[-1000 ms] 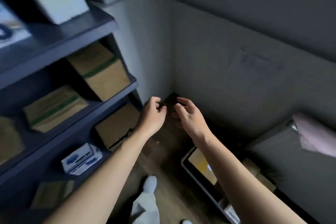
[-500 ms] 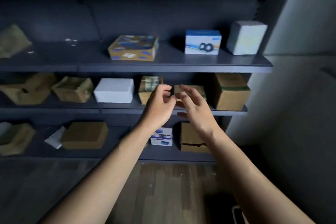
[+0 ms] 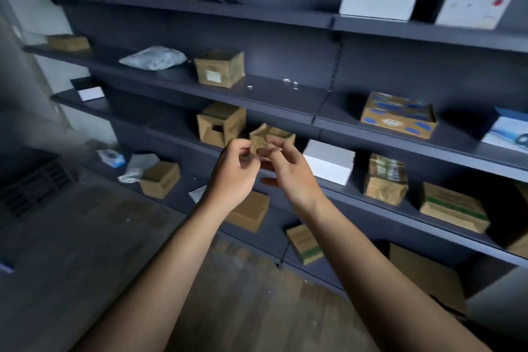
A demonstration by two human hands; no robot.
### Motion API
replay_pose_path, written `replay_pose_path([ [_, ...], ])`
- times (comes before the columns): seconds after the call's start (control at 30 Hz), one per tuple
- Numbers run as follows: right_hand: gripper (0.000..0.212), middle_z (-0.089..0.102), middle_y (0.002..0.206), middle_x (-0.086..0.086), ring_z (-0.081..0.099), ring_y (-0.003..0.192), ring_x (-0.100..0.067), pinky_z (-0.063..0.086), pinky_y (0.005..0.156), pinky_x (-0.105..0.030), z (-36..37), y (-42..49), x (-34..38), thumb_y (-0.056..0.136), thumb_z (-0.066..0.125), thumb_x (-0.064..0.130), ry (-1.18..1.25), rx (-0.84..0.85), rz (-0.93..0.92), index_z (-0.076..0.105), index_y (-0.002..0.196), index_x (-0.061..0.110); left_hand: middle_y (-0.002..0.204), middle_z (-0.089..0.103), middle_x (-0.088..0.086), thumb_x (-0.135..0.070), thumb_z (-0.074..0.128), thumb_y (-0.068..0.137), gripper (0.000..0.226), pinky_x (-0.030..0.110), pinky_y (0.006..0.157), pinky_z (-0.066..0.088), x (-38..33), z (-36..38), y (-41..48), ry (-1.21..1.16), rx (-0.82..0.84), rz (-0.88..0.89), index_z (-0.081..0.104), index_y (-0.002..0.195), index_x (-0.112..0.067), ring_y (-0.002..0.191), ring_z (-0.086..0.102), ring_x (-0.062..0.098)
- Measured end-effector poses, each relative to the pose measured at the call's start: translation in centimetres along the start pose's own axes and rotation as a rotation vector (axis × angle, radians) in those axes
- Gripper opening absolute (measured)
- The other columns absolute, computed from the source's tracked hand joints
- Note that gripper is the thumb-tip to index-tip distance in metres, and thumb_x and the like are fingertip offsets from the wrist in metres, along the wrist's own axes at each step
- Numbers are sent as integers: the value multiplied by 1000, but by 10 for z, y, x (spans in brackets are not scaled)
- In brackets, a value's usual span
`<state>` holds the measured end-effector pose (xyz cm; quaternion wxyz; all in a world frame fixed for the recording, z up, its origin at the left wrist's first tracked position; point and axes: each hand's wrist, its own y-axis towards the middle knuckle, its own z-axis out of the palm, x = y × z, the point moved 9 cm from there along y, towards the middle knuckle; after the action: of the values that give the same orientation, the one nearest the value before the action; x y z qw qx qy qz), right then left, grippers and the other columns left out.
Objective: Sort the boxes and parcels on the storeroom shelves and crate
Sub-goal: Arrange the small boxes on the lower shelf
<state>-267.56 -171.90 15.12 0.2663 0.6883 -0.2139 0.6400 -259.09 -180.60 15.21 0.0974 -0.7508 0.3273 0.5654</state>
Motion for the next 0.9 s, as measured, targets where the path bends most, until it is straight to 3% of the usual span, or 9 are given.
replay_pose_path([
  [0.13, 24, 63, 113, 0, 63, 90, 0, 54, 73, -26, 110, 23, 8, 102, 45, 21, 28, 100, 4, 51, 125, 20, 121, 58, 1, -20, 55, 96, 29, 29, 87, 46, 43, -103, 17, 34, -103, -40, 51, 124, -17, 104, 58, 14],
  [0.23, 27, 65, 112, 0, 64, 92, -3, 54, 77, -30, 178, 42, 10, 102, 46, 22, 26, 166, 10, 51, 128, 20, 120, 61, 4, -20, 57, 95, 22, 35, 93, 50, 69, -166, 28, 23, -164, -53, 53, 116, -17, 105, 61, 15],
  [0.37, 23, 65, 100, 5, 65, 85, -1, 51, 73, -24, 261, 74, 10, 102, 47, 22, 54, 247, 11, 52, 124, 20, 119, 60, 5, -16, 56, 95, 23, 37, 95, 49, 101, -240, 50, 24, -265, -62, 52, 117, -18, 102, 61, 14],
  [0.47, 29, 64, 112, -3, 65, 92, -8, 53, 77, -25, 324, 107, 1, 101, 47, 21, 73, 316, 34, 51, 129, 17, 111, 57, -3, -13, 55, 96, 26, 15, 80, 47, 131, -290, 73, 28, -322, -74, 52, 121, -15, 86, 56, -4],
  [0.53, 30, 64, 112, -7, 64, 95, -14, 53, 78, -29, 367, 133, -7, 101, 48, 19, 93, 343, 47, 51, 131, 15, 109, 57, -2, -10, 55, 95, 27, 2, 71, 40, 154, -325, 92, 63, -368, -88, 53, 121, -10, 84, 54, -6],
  [0.6, 30, 64, 109, -8, 64, 96, -17, 54, 81, -29, 411, 161, -11, 101, 48, 17, 112, 358, 39, 52, 130, 12, 109, 60, 1, -8, 57, 93, 26, 5, 74, 40, 180, -360, 117, 83, -398, -106, 55, 119, -6, 90, 59, 5],
  [0.67, 27, 63, 105, -4, 62, 94, -16, 53, 74, -21, 457, 190, -14, 102, 46, 13, 171, 389, 38, 52, 128, 10, 105, 62, -1, -7, 56, 92, 22, 10, 76, 42, 202, -396, 144, 102, -421, -136, 58, 114, -7, 97, 62, 12],
  [0.8, 17, 64, 102, 5, 64, 98, -16, 53, 81, -39, 551, 258, -24, 101, 48, 22, 158, 446, 30, 55, 116, 28, 95, 57, -6, -3, 55, 92, 17, -4, 67, 34, 228, -476, 197, 157, -510, -147, 55, 105, -14, 85, 55, 4],
  [0.9, 19, 66, 105, 5, 66, 101, -15, 54, 79, -36, 609, 303, -26, 102, 48, 23, 166, 476, 33, 55, 117, 31, 95, 57, -6, -3, 55, 93, 16, -3, 66, 35, 241, -530, 232, 167, -561, -144, 57, 100, -16, 85, 54, 5],
])
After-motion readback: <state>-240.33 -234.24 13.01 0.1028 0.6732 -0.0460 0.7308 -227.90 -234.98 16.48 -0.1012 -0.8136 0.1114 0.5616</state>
